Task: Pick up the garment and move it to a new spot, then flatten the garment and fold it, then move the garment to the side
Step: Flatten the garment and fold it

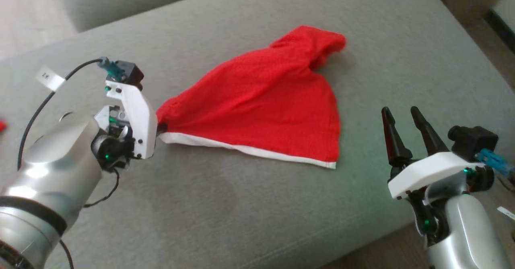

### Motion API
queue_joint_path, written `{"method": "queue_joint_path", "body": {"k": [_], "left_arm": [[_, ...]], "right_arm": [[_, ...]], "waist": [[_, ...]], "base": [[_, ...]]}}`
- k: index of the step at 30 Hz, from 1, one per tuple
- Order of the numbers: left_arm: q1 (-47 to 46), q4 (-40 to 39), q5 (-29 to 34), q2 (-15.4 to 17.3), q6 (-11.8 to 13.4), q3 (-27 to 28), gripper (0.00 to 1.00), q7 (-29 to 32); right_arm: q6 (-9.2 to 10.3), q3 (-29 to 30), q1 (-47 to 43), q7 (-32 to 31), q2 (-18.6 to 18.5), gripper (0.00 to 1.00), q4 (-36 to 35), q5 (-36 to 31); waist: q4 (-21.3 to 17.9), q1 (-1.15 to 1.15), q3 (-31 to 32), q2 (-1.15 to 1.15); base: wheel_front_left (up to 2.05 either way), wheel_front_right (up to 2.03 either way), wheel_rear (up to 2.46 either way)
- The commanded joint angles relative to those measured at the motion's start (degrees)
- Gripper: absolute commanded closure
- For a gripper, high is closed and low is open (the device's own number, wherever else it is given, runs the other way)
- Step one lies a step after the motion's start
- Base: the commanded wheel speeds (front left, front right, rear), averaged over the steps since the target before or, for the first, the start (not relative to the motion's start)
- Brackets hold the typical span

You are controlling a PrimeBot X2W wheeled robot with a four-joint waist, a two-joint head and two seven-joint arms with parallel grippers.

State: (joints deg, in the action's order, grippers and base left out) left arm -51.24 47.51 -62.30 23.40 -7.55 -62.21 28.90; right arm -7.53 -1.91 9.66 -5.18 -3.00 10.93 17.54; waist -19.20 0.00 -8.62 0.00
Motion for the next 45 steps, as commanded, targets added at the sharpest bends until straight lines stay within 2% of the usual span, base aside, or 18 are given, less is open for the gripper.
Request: {"method": "queue_joint_path", "body": {"k": [1, 9, 18, 19, 20, 27, 31, 35, 38, 40, 41, 43, 45], "left_arm": [[-2.6, -0.1, -0.5, 2.1, 0.1, 2.1, 1.00, 0.0], [5.2, 1.3, -3.9, 4.8, 0.1, 2.8, 1.00, -1.5], [12.3, -0.7, -6.1, 6.7, 2.3, 3.6, 1.00, -3.4], [12.7, -1.1, -6.3, 6.8, 2.7, 3.7, 0.68, -3.7], [13.1, -1.5, -6.5, 6.9, 3.2, 4.0, 0.02, -4.1], [13.7, -6.1, -5.3, 8.5, 5.9, 5.4, 0.00, -9.9], [13.7, -12.0, -2.0, 10.6, 8.5, 7.6, 0.00, -20.6], [15.7, -19.2, 0.8, 12.1, 14.2, 11.3, 0.00, -33.2], [18.7, -24.8, 2.0, 13.0, 19.0, 13.9, 0.00, -40.4], [21.1, -28.5, 3.2, 13.5, 22.5, 15.8, 0.00, -42.7], [24.1, -32.5, 4.4, 13.3, 25.4, 18.3, 0.00, -43.6], [27.3, -36.7, 6.9, 12.3, 28.0, 22.5, 0.00, -43.8], [31.2, -40.6, 12.0, 10.7, 30.2, 27.1, 0.00, -43.9]], "right_arm": [[0.04, -1.1, 0.1, -0.3, -1.0, 0.00, -2.4, -0.4], [0.04, -0.3, -2.1, -2.7, -1.5, 0.00, -3.7, -1.0], [0.04, 1.0, -4.3, -4.4, -1.8, 0.00, -5.3, -1.6], [0.04, 1.0, -4.4, -4.6, -1.7, 0.00, -5.6, -1.7], [0.04, 0.9, -4.6, -4.8, -1.7, 0.00, -5.7, -1.7], [0.04, -0.2, -5.0, -5.0, -1.6, 0.00, -6.1, -1.5], [0.04, -0.5, -5.0, -4.0, -1.7, 0.00, -6.7, -1.1], [0.04, -1.1, -5.3, -2.0, -2.1, 0.00, -7.2, -0.5], [0.04, -1.5, -5.6, -0.3, -2.4, 0.00, -7.9, 0.2], [0.04, -1.7, -5.7, 1.1, -2.5, 0.00, -8.4, 0.7], [0.04, -1.7, -6.0, 2.5, -2.6, 0.00, -8.7, 1.2], [0.04, -0.8, -6.6, 3.7, -2.6, 0.00, -8.4, 0.7], [0.04, -1.1, -7.3, 5.1, -2.4, 0.00, -8.0, 1.1]], "waist": [[4.0, 0.00, 2.8, 0.00], [9.4, 0.00, 6.3, 0.00], [13.3, 0.00, 8.3, 0.00], [13.6, 0.00, 8.4, 0.00], [13.9, 0.00, 8.5, 0.00], [15.2, 0.00, 9.0, 0.00], [15.7, 0.00, 9.1, 0.00], [16.1, 0.00, 9.4, 0.00], [16.6, 0.00, 9.6, 0.00], [16.8, 0.00, 9.6, 0.00], [17.0, 0.00, 9.6, 0.00], [17.3, 0.00, 9.5, 0.00], [17.8, 0.00, 9.8, 0.00]], "base": [[0.00, 0.00, 0.00], [0.00, 0.00, 0.00], [0.00, 0.00, 0.00], [0.00, 0.00, 0.00], [0.00, 0.00, 0.00], [0.00, 0.00, 0.00], [0.00, 0.00, 0.00], [0.00, 0.00, 0.00], [0.00, 0.00, 0.00], [0.00, 0.00, 0.00], [0.00, 0.00, 0.00], [0.00, 0.00, 0.00], [0.00, 0.00, 0.00]]}}
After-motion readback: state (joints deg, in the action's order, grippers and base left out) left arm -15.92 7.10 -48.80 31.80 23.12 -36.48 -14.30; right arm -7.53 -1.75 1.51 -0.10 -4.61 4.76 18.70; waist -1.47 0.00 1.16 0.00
